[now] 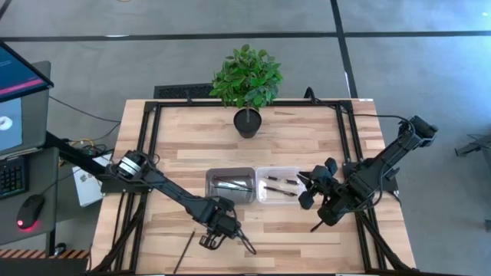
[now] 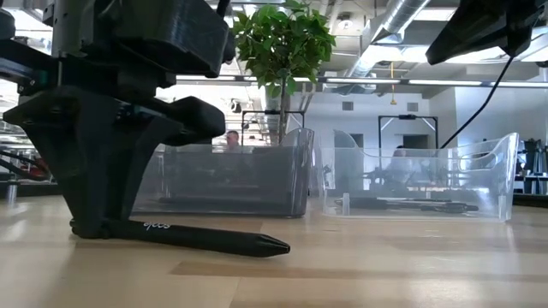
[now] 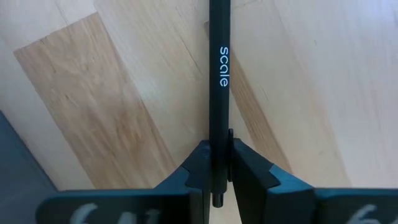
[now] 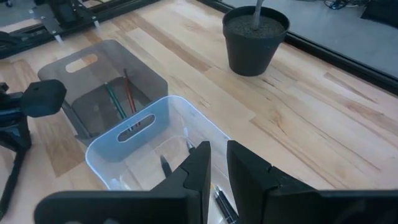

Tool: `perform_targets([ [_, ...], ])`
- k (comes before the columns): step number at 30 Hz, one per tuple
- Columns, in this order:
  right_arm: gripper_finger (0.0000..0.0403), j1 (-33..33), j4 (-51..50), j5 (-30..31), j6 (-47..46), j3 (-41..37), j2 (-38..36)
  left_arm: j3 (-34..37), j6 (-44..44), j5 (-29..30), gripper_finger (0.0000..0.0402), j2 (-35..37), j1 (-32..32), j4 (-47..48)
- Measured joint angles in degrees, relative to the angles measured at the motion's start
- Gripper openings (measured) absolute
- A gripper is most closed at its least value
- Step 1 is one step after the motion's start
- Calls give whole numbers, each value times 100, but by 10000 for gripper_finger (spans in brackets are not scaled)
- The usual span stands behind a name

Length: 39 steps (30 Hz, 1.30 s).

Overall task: Sort pens & pencils
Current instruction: Put the black pen into the transparent bin

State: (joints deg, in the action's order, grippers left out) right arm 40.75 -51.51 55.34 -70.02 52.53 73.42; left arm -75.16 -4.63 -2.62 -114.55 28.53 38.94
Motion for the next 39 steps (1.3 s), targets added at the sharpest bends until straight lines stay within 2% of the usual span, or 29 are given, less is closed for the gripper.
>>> perform_targets([
  [10,78,0,105,1,0,0,1,13,57,298,24,397,83,293],
  [17,78,-2,167,18,-1,0,0,2,-107,1277,18,994,311,554],
  [23,78,-109,696,39,127,0,1,-9,-206,2573,19,1815,448,502],
  [26,78,-235,1450,27,985,-2,0,-9,-205,3212,19,2275,446,399],
  [33,78,-503,4394,-3,4198,-2,1,-13,-92,4360,20,3186,388,14],
  [36,78,-609,5453,-15,5309,-2,1,-15,-24,4638,20,3480,321,-239],
  [39,78,-761,6314,-32,5916,-2,1,-17,92,4690,21,3696,175,-567],
])
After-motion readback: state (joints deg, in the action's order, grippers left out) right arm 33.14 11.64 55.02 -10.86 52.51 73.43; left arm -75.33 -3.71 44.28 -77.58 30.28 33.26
